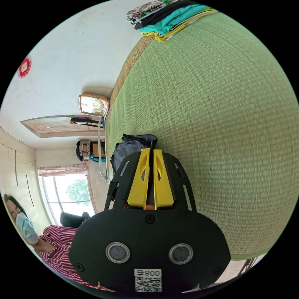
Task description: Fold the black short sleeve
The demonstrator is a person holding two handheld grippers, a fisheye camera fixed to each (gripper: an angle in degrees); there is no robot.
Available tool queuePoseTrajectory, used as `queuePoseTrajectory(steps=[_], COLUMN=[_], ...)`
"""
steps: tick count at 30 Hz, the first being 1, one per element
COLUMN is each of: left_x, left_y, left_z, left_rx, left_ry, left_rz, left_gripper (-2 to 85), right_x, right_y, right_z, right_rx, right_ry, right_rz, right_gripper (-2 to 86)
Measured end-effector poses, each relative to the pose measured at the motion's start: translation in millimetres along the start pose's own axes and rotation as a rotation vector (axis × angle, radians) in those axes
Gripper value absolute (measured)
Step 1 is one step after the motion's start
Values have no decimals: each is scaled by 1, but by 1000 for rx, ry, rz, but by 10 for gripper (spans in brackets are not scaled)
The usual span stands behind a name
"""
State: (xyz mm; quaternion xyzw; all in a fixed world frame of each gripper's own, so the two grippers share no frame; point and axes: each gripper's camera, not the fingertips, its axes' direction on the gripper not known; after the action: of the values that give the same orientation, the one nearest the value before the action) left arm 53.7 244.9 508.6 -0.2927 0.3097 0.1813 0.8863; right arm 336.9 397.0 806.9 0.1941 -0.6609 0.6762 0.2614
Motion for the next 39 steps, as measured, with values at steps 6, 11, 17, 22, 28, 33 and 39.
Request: queuePoseTrajectory(steps=[6,11,17,22,28,33,39], left_x=[-23,-57,-100,-139,-189,-224,-270], left_y=[27,69,140,214,314,380,446], left_z=[-39,-101,-178,-236,-283,-303,-314], left_rx=[72,182,326,440,506,525,527], left_ry=[62,115,141,125,85,77,118], left_rz=[-70,-163,-280,-424,-645,-777,-927], left_gripper=[6,7,7,6,6,6,6], right_x=[-6,-40,-101,-153,-199,-227,-237], right_y=[19,29,45,60,70,78,84], right_z=[-6,6,38,93,188,276,378], right_rx=[50,75,85,66,-31,-121,-222], right_ry=[-40,-102,-177,-247,-240,-176,-49], right_rz=[-11,-72,-168,-237,-289,-323,-321], right_gripper=[15,15,15,14,15,16,16])
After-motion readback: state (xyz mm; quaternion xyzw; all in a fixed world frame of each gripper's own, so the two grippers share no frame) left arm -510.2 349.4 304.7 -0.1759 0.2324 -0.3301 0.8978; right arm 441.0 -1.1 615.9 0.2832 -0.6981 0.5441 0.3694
